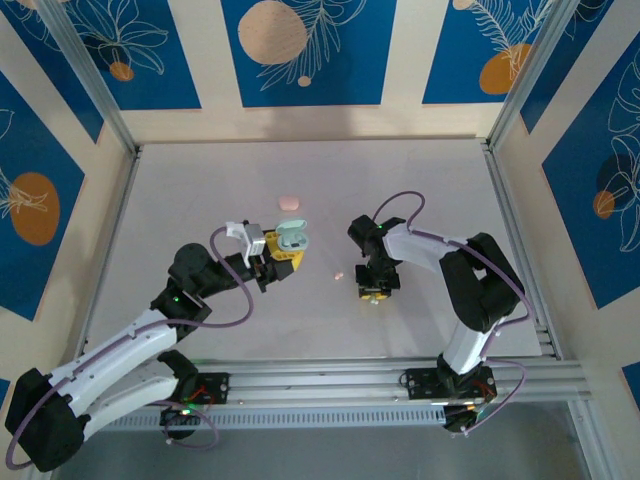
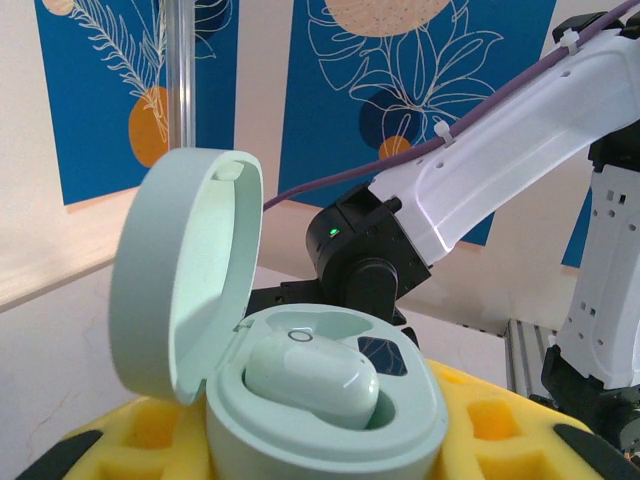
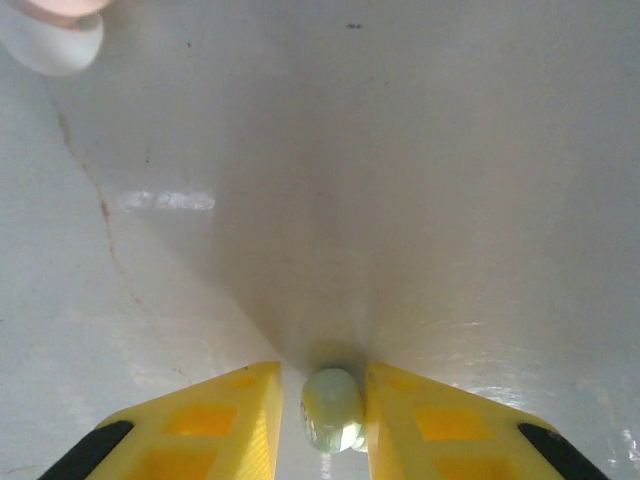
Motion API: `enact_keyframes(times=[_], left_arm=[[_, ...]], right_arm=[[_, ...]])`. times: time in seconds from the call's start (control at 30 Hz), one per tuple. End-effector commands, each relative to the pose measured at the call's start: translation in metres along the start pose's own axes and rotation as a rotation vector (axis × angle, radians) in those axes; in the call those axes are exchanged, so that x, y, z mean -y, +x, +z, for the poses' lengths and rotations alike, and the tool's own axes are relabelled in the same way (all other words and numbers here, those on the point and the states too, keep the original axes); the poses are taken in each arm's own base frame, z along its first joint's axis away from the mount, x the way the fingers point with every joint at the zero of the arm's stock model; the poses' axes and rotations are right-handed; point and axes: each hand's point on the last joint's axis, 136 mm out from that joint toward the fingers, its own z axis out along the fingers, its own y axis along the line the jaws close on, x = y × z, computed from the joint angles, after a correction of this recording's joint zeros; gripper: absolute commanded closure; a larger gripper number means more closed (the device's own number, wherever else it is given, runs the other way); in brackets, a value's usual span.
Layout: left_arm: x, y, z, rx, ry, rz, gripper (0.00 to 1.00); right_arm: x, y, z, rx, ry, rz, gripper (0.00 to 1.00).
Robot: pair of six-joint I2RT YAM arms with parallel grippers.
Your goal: Insert the wireless bluetooth earbuds into the charging case
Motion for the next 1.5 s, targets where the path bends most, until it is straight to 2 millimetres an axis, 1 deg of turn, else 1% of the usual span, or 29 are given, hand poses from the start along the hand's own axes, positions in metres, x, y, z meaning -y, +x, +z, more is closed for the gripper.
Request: enact_keyframes(times=[0.0,0.27,0.5,0.63,0.8,0.9,0.93,1.1,1.17,1.23,1.33,1.47], left_arm=[[0.008,-0.019,-0.001,0.05,0.018,0.03,0.74],[0.008,-0.019,-0.002,0.052,0.016,0.029,0.74],[0.008,-0.02,0.0,0.052,0.021,0.027,0.74],[0.008,-0.02,0.0,0.052,0.021,0.028,0.74],[0.007,-0.019,0.0,0.051,0.016,0.027,0.74],[0.007,-0.019,0.0,0.052,0.014,0.028,0.74],[0.007,-0.019,0.0,0.051,0.013,0.029,0.74],[0.006,-0.018,0.0,0.051,0.012,0.031,0.74],[0.006,-0.016,0.001,0.049,0.012,0.031,0.74],[0.006,-0.015,0.001,0.048,0.013,0.03,0.74],[0.005,-0.013,0.0,0.045,0.009,0.032,0.74],[0.005,-0.011,-0.001,0.04,0.002,0.039,0.74]], right_arm=[[0.003,-0.001,0.002,-0.018,0.015,0.006,0.71],[0.004,0.0,0.009,-0.028,0.004,0.012,0.74],[0.001,-0.004,0.004,-0.012,-0.011,0.006,0.76],[-0.006,-0.005,-0.005,0.01,-0.054,0.003,0.79],[-0.018,-0.003,-0.023,0.04,-0.14,0.01,0.8],[-0.036,-0.001,-0.041,0.072,-0.263,0.001,0.8],[-0.046,-0.001,-0.05,0.086,-0.333,-0.004,0.8],[-0.087,0.001,-0.104,0.169,-0.643,-0.048,0.79],[-0.106,0.006,-0.129,0.16,-0.791,-0.091,0.79],[-0.12,0.011,-0.151,0.152,-0.907,-0.131,0.79],[-0.135,0.017,-0.181,0.151,-1.042,-0.19,0.79],[-0.143,0.025,-0.211,0.158,-1.138,-0.237,0.79]])
